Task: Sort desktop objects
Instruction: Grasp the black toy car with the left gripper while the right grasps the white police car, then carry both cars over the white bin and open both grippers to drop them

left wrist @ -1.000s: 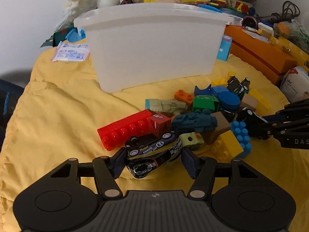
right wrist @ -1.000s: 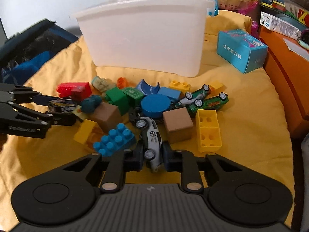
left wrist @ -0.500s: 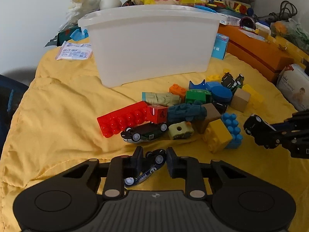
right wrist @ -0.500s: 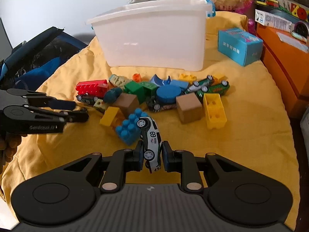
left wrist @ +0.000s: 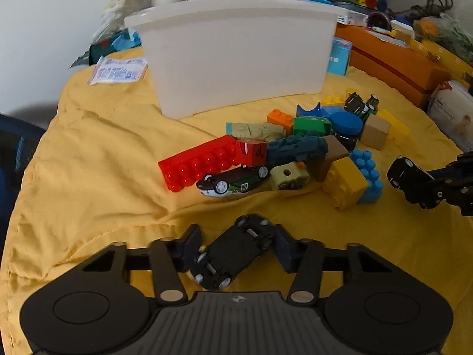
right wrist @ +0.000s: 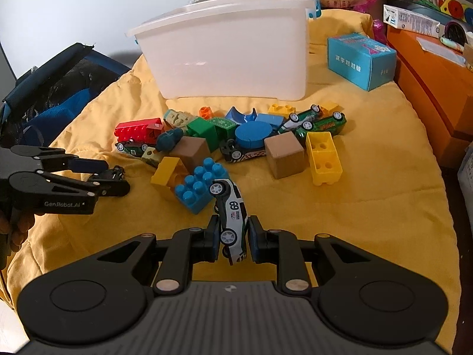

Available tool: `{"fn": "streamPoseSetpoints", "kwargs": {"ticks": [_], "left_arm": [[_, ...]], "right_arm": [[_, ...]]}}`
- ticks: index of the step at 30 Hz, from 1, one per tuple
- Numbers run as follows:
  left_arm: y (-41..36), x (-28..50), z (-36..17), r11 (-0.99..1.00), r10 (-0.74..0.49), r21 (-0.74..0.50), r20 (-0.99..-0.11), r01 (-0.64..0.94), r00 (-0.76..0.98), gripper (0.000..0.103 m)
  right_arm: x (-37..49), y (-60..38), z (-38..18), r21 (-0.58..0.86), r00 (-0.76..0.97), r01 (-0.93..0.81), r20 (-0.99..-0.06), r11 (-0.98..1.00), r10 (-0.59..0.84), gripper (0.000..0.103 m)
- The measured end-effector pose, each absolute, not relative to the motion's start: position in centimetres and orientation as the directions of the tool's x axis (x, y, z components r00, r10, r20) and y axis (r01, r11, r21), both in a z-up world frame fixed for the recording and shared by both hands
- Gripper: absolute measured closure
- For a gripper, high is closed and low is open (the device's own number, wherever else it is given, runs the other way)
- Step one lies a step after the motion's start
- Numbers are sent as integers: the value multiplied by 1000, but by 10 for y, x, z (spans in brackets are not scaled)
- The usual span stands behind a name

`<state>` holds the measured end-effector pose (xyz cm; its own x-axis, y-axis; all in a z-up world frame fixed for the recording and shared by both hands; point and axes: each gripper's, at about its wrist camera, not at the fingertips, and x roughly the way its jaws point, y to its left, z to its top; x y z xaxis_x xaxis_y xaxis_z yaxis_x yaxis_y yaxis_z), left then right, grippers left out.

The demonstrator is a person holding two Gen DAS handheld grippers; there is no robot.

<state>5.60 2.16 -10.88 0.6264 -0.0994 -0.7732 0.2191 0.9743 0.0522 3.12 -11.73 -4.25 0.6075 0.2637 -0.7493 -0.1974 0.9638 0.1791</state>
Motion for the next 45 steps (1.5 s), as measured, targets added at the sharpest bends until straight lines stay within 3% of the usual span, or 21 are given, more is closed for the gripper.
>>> {"fn": "streamPoseSetpoints", "kwargs": {"ticks": [7, 20, 28, 35, 45], "left_arm": [[24, 56, -104, 980, -120, 7, -779, 199, 616, 69], [40, 50, -50, 989, -141, -63, -715, 137, 685, 71], [41, 67, 3, 988, -150, -73, -636, 135, 757, 71], [43, 95, 40, 988, -152, -80, -578, 130, 802, 71], [42, 172, 85, 984, -176, -103, -528, 142, 831, 71]], "right_arm": [[29, -115, -39, 180, 617, -200, -741, 963, 266, 80], [31, -115, -13, 182, 675, -204, -686, 962, 273, 81], [48, -110, 32, 191, 736, -237, -604, 953, 304, 81], [73, -104, 73, 165, 784, -271, -534, 948, 317, 81], [154, -116, 117, 191, 805, -243, -508, 951, 308, 81]]}}
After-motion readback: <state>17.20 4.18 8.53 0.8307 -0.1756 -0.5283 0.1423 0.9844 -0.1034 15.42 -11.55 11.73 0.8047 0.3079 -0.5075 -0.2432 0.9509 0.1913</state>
